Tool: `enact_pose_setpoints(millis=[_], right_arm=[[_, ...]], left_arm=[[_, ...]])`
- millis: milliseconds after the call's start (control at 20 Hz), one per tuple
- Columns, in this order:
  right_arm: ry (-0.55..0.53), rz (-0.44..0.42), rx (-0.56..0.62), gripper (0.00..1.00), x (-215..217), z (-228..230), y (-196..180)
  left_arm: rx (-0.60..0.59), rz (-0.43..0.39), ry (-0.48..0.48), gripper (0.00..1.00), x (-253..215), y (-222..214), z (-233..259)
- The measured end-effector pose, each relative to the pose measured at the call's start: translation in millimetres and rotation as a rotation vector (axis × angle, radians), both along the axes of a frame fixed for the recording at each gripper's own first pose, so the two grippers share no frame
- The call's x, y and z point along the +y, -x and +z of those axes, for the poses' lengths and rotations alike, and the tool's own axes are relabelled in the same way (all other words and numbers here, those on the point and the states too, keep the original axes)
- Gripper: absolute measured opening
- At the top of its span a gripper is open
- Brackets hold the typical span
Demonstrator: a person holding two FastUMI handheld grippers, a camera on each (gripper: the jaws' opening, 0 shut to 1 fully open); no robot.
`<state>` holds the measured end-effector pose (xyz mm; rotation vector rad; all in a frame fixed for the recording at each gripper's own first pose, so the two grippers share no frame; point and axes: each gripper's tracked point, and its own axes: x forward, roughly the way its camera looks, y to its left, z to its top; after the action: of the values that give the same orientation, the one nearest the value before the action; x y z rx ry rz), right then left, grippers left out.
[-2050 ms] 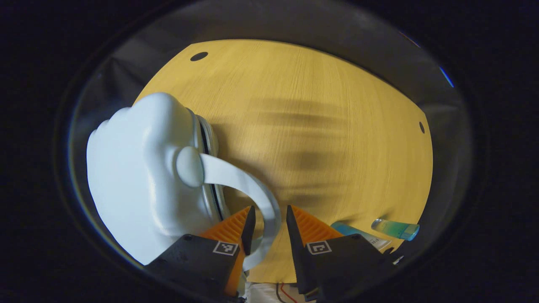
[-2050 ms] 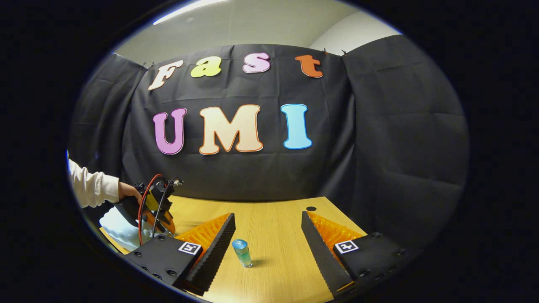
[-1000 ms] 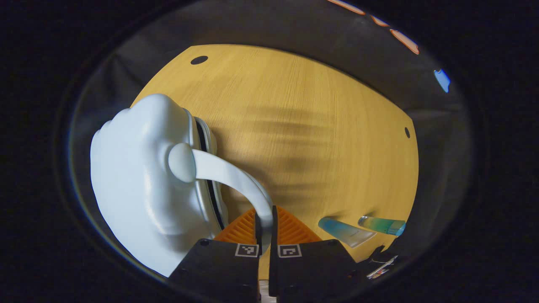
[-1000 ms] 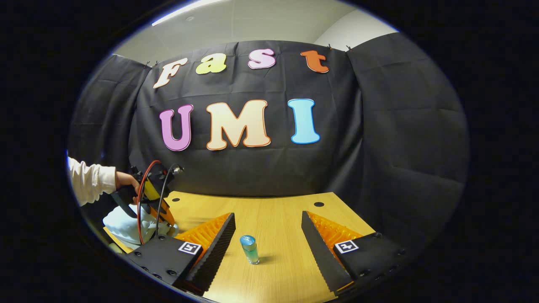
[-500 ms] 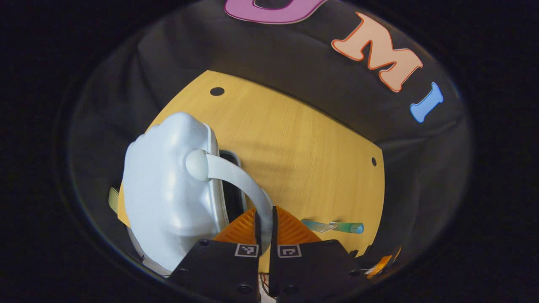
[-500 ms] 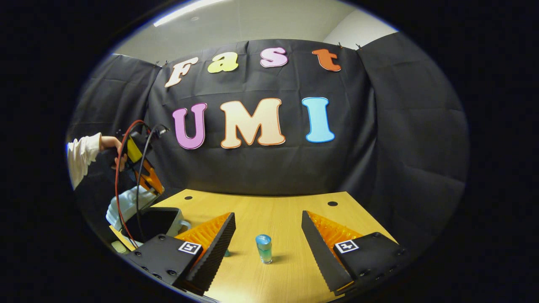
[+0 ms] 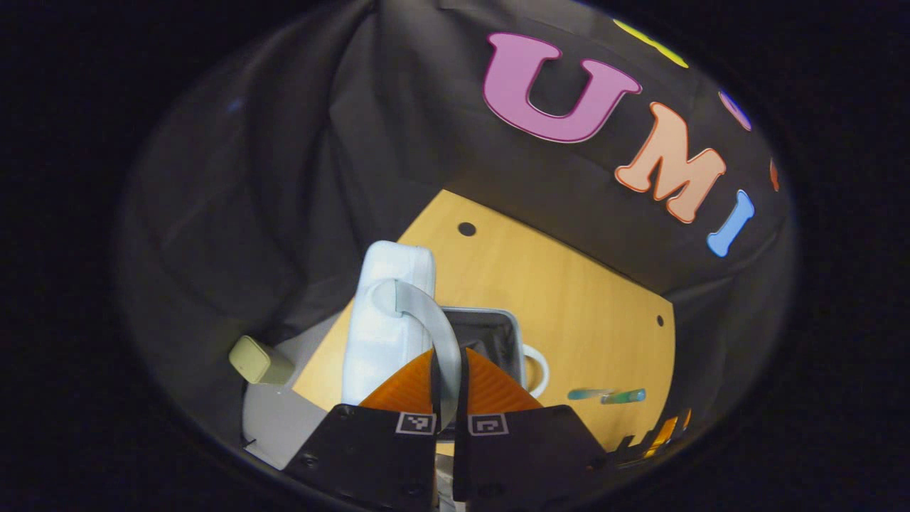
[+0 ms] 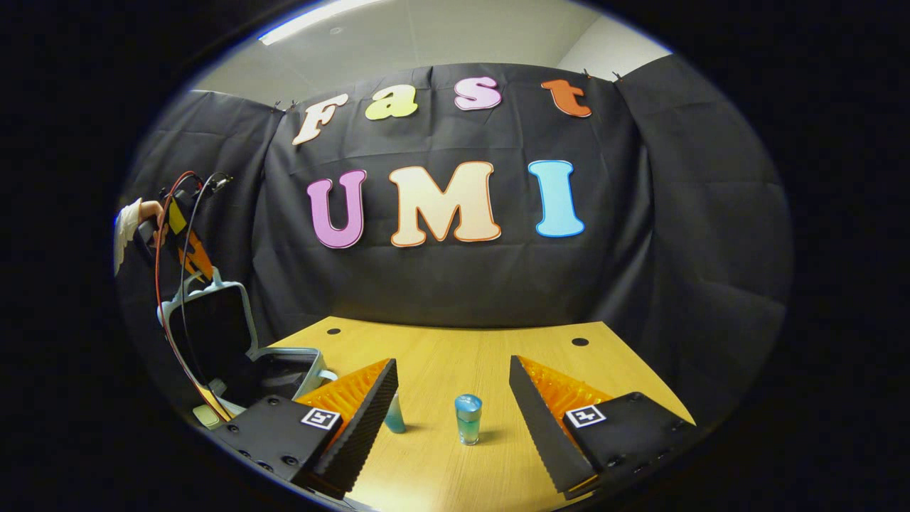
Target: First open the suitcase, pack the skin care products into it, and then close the suitcase.
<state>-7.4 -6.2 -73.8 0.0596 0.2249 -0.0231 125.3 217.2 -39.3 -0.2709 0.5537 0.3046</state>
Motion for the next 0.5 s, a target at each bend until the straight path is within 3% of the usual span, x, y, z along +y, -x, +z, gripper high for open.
enact_pose_setpoints(millis=[250,500], right_arm=[[0.005,0.025,0.006,0.99,17,-4,-1],[0.008,0.032,0.005,0.99,36,-3,2]], left_arm=[[-0.014,0.103,-0.051,0.02,66,43,-20],[0.038,0.175,-0.160,0.02,108,55,-53]])
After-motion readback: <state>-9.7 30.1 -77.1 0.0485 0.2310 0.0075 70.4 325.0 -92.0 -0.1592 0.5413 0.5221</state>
